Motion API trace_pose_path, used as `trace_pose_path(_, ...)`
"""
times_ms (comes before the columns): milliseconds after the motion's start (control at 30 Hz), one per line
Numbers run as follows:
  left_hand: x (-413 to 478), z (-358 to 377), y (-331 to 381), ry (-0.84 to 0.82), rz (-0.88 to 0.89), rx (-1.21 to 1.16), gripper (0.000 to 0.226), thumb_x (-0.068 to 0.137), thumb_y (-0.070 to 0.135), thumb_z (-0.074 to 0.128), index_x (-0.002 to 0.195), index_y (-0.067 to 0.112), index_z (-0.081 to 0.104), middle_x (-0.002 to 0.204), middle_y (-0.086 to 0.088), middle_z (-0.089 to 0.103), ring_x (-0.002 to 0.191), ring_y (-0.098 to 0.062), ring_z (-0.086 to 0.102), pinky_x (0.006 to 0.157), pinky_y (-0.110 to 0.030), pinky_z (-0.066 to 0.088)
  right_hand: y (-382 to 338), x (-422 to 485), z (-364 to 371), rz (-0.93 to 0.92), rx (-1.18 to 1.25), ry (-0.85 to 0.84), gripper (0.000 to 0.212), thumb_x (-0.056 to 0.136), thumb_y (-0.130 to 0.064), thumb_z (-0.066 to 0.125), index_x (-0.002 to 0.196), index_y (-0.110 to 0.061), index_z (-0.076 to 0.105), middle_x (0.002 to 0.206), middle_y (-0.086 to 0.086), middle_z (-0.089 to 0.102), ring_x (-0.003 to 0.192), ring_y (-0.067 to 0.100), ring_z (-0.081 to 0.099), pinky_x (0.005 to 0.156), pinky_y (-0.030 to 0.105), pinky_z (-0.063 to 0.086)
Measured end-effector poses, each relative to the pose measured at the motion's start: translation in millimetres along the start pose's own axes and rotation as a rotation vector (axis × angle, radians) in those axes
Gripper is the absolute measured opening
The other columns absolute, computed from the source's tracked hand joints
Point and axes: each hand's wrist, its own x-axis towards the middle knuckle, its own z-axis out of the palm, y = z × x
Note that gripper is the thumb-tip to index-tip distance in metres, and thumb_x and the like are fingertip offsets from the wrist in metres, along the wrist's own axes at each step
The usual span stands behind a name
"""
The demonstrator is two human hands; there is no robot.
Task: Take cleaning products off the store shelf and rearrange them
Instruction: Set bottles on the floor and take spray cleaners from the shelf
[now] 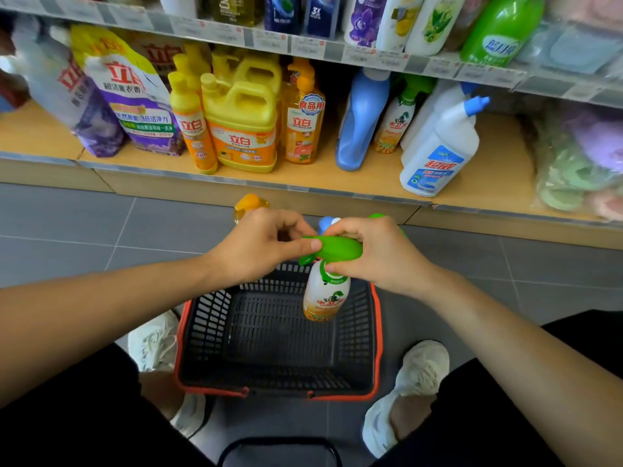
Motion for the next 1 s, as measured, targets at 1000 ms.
trace_pose_path(1000,-2,3,-4,0.075,0.099,-0.103,0.044,0.085,0.032,0.072,0.128,0.025,0.063,0.087,0.002,0.072,0.083,-0.014,0.071,0.073,-0.021,0.055,6,9,-20,0.02,0.316,-0.033,0.04,0.078,-0.005,0.083,0.107,-0.029,0.069,0.104,-0.003,0.077,0.097,0.009,0.073,0.086,0.029,0.058)
